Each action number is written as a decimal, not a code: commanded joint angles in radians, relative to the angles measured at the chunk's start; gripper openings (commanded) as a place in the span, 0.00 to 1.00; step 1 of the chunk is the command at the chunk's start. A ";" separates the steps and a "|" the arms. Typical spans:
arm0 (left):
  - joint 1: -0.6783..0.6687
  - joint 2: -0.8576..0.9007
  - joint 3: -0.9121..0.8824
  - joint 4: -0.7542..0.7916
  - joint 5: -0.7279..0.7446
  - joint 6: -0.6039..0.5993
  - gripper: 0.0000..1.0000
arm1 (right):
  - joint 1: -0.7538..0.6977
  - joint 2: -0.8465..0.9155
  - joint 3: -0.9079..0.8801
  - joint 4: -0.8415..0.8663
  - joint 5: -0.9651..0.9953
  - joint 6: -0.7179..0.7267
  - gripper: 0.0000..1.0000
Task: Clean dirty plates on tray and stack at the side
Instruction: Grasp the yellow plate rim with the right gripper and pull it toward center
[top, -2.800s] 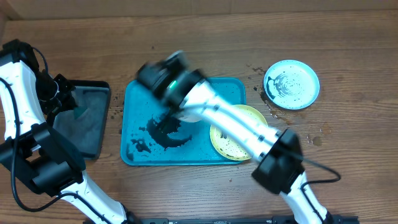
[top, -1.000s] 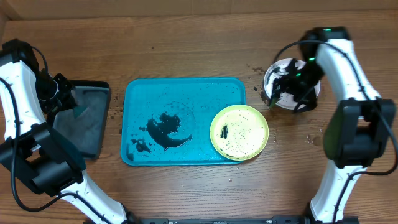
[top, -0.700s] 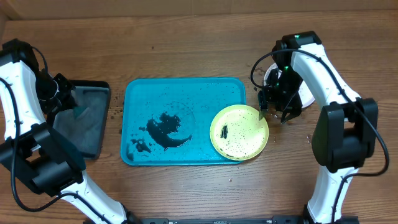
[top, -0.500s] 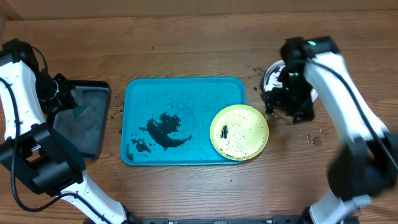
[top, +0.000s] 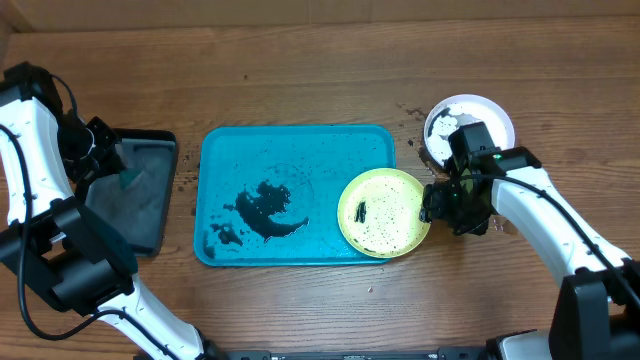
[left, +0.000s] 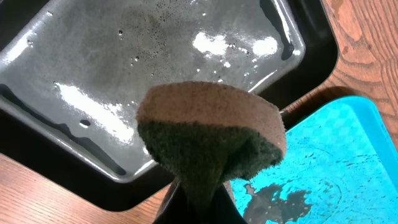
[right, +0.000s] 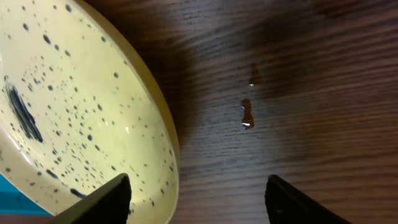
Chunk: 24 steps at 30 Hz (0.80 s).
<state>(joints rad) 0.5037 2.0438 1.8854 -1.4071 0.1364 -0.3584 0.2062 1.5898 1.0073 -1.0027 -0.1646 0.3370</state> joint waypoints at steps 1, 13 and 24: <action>-0.009 -0.028 0.000 -0.003 0.014 0.023 0.04 | 0.002 0.007 -0.007 0.038 -0.021 0.031 0.67; -0.009 -0.028 0.000 -0.002 0.014 0.031 0.04 | 0.002 0.077 -0.007 0.071 -0.020 0.042 0.39; -0.015 -0.028 0.000 -0.001 0.019 0.032 0.04 | 0.002 0.122 0.037 0.038 -0.021 0.042 0.06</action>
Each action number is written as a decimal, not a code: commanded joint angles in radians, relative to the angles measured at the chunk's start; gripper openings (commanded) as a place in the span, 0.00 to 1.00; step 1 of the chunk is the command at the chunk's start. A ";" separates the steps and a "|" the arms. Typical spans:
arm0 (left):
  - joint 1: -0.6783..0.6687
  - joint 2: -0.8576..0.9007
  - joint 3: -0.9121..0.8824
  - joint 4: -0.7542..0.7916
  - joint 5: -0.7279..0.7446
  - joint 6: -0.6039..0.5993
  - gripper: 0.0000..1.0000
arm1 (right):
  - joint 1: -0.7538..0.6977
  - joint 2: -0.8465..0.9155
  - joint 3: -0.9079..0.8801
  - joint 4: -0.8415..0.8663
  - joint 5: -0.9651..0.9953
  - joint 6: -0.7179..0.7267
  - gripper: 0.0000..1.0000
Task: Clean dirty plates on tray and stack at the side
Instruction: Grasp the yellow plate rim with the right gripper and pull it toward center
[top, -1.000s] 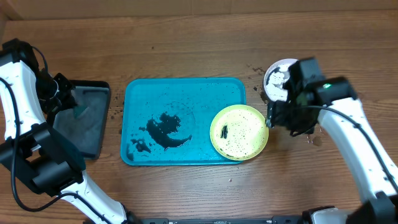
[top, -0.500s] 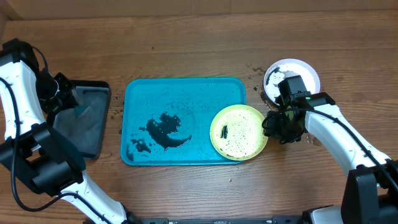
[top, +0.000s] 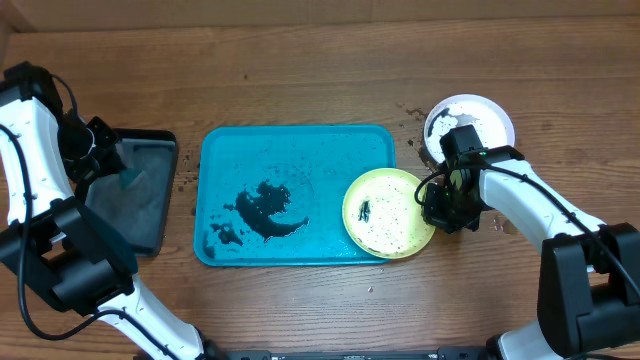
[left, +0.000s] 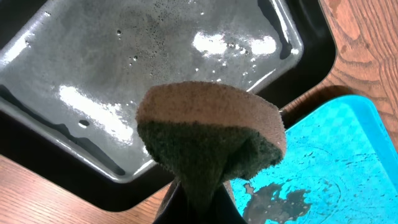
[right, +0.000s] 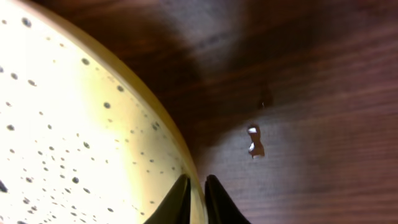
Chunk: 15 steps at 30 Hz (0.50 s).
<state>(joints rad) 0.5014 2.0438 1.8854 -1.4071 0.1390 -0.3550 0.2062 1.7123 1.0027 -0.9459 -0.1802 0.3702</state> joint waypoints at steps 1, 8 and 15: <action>-0.015 -0.028 0.000 0.000 0.024 0.035 0.04 | 0.002 -0.001 0.053 -0.032 -0.009 0.008 0.04; -0.060 -0.028 0.000 0.019 0.189 0.191 0.04 | 0.054 -0.001 0.108 -0.005 -0.172 0.014 0.04; -0.140 -0.028 0.000 0.004 0.375 0.328 0.04 | 0.202 0.010 0.108 0.183 -0.124 0.105 0.04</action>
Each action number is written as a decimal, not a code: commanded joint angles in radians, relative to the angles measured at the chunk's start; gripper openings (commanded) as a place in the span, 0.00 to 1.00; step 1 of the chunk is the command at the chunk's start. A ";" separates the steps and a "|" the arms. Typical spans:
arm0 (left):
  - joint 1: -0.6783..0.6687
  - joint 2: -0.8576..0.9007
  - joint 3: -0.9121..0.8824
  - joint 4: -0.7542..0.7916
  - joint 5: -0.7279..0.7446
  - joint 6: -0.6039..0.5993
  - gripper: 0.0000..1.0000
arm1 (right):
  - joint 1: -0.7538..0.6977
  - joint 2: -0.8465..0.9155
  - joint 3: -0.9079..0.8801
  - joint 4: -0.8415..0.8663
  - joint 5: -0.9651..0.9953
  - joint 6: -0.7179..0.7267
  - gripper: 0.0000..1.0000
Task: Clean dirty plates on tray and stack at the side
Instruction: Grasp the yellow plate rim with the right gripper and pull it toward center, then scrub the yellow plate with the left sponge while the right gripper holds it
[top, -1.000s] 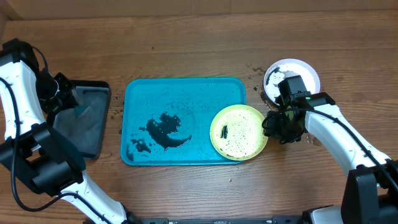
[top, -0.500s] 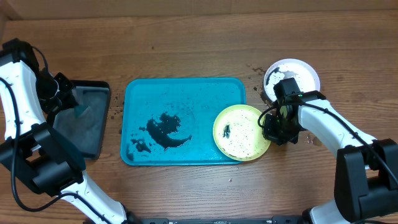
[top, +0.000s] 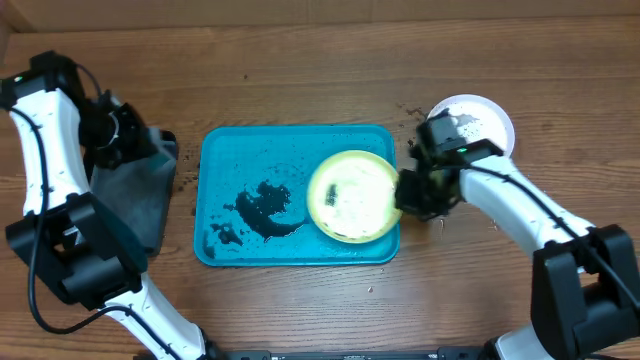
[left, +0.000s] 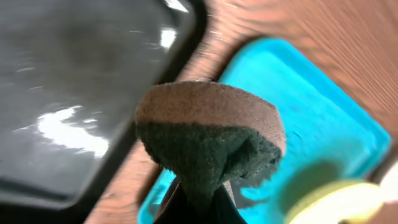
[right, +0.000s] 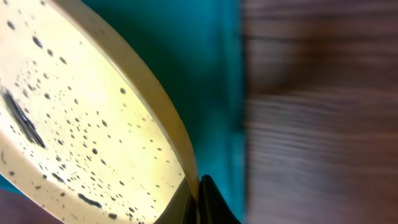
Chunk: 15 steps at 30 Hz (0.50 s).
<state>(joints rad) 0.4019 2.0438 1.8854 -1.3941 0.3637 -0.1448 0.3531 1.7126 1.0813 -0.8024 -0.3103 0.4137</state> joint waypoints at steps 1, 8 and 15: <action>-0.056 -0.028 0.000 -0.012 0.160 0.125 0.04 | 0.075 0.019 0.029 0.058 0.032 0.087 0.04; -0.221 -0.028 -0.001 -0.090 0.142 0.123 0.04 | 0.127 0.118 0.029 0.153 0.063 0.174 0.04; -0.443 -0.028 -0.001 -0.115 0.068 0.089 0.04 | 0.127 0.129 0.032 0.182 0.063 0.186 0.04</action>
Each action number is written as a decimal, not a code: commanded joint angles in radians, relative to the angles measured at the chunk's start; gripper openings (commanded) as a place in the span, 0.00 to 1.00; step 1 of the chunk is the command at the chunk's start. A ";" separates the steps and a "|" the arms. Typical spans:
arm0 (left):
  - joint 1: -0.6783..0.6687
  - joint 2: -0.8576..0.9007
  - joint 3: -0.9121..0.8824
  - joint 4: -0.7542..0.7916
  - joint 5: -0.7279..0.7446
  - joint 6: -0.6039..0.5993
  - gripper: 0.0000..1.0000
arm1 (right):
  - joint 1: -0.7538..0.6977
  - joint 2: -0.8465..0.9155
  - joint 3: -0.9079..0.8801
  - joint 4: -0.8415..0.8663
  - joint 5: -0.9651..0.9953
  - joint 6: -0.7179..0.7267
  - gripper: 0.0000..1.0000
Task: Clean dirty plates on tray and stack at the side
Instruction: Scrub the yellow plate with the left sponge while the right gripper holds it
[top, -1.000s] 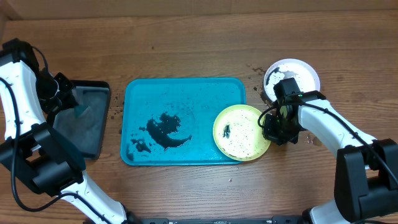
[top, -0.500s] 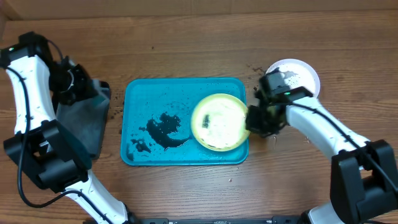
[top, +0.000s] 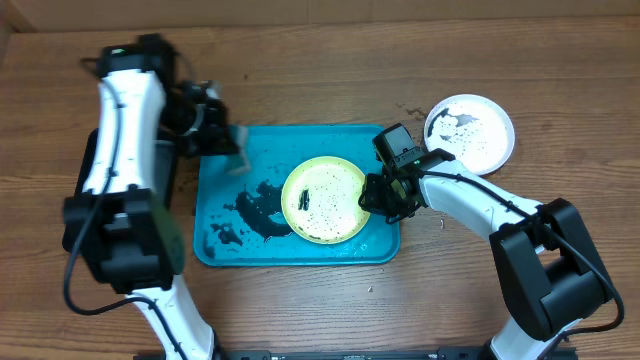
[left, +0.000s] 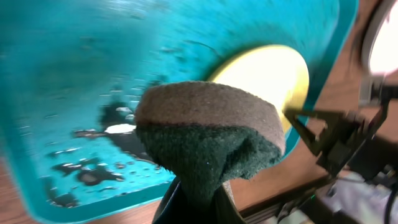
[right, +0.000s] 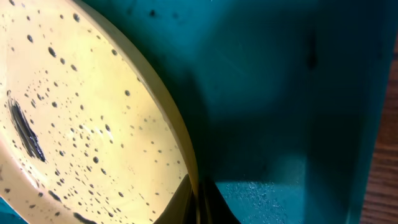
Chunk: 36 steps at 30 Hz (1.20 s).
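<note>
A yellow-green plate (top: 323, 200) speckled with dark bits sits over the middle-right of the blue tray (top: 300, 145). My right gripper (top: 374, 194) is shut on the plate's right rim. In the right wrist view the fingers (right: 200, 200) pinch the plate (right: 81, 118), and a shadow lies on the tray under that edge. My left gripper (top: 226, 150) is shut on a brown-and-green sponge (left: 208, 134) over the tray's upper left part. A white dirty plate (top: 470, 130) lies on the table at the right.
A dark spill (top: 262, 208) with smaller splashes marks the tray's left half. A black basin (top: 166, 166) stands left of the tray, mostly hidden by my left arm. Crumbs dot the wood between the tray and the white plate.
The right gripper has carried the yellow-green plate from the tray's right end further in towards its middle. The left gripper with the sponge has moved from the black basin's edge to over the blue tray.
At first the plate hung over the tray's right edge with the right gripper open at its rim, and the sponge was held above the basin. Then the right gripper was shut on the rim. Later the plate was on the tray, and now both plate and sponge are over it.
</note>
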<state>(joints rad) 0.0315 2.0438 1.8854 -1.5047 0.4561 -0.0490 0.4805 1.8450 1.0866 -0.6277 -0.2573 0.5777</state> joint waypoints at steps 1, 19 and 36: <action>-0.107 -0.028 -0.001 0.001 -0.040 -0.029 0.04 | 0.000 -0.003 0.027 0.011 0.009 0.022 0.04; -0.474 -0.002 -0.164 0.247 -0.250 -0.369 0.04 | 0.004 -0.002 0.027 0.039 -0.061 0.047 0.04; -0.476 -0.002 -0.428 0.483 -0.335 -0.378 0.04 | 0.001 -0.002 0.027 -0.008 -0.059 0.041 0.04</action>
<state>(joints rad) -0.4557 2.0449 1.4792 -1.0237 0.1772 -0.4137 0.4805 1.8450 1.0870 -0.6308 -0.3073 0.6205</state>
